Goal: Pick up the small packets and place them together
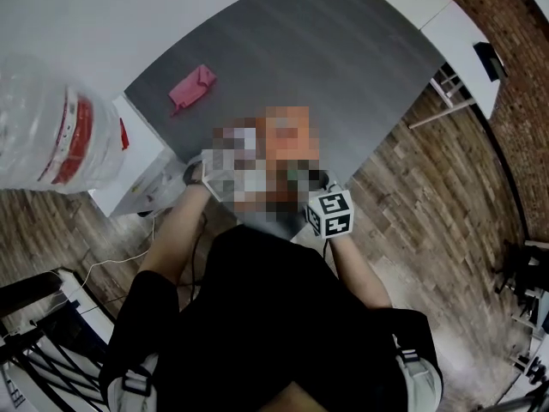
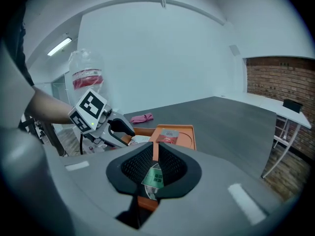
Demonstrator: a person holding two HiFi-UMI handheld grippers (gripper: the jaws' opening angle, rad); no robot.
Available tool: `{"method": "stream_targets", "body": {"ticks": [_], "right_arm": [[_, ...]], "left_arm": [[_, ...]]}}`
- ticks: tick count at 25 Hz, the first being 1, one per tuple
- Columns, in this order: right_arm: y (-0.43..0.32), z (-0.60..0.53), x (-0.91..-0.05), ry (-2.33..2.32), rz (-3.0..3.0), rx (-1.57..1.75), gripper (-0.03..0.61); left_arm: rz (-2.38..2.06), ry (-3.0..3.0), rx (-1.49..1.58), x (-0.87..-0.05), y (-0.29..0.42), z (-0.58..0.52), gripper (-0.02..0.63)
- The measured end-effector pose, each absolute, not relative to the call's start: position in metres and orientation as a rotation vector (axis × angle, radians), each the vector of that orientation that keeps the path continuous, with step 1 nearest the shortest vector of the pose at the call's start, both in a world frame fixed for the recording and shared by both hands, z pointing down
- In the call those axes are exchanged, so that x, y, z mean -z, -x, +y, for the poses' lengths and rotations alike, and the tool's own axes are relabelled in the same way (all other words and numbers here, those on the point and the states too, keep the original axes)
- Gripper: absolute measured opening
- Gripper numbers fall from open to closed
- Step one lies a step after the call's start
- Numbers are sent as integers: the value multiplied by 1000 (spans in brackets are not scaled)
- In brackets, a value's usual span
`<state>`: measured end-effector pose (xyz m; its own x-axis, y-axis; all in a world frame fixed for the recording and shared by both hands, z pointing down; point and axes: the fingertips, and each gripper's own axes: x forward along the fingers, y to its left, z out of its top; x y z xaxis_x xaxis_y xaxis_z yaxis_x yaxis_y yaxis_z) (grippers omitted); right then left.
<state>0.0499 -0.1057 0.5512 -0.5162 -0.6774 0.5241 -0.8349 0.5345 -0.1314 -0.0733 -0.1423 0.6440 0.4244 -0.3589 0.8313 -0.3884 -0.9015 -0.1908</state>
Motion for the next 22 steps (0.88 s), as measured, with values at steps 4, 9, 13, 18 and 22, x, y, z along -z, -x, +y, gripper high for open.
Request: {"method": "stream_targets", "body": {"ticks": [4,9,13,18,22], "right_arm": [[-57,-105,-555,-1281,-2346,-552,37],[-63,-105,-559,-1321,-2323,-583,37],[-65,-105,-559,-1336,-2314,-599,37],[-69,-106,-561,-1348,-2294,-608,37],[-70,-106,-562,-1344,-2285,-616,37]], "left_arm": [[-600,-2591,-1713,-663,74,-147,206],[-501,-2573,-1831,-675,72,-149,206],[-448,-2528,-1885,-684,72,-151,206],[-434,-2513,-1909,-691,74,-150,193],[-450,-2533,-1875,-688,73,-151,162]]}}
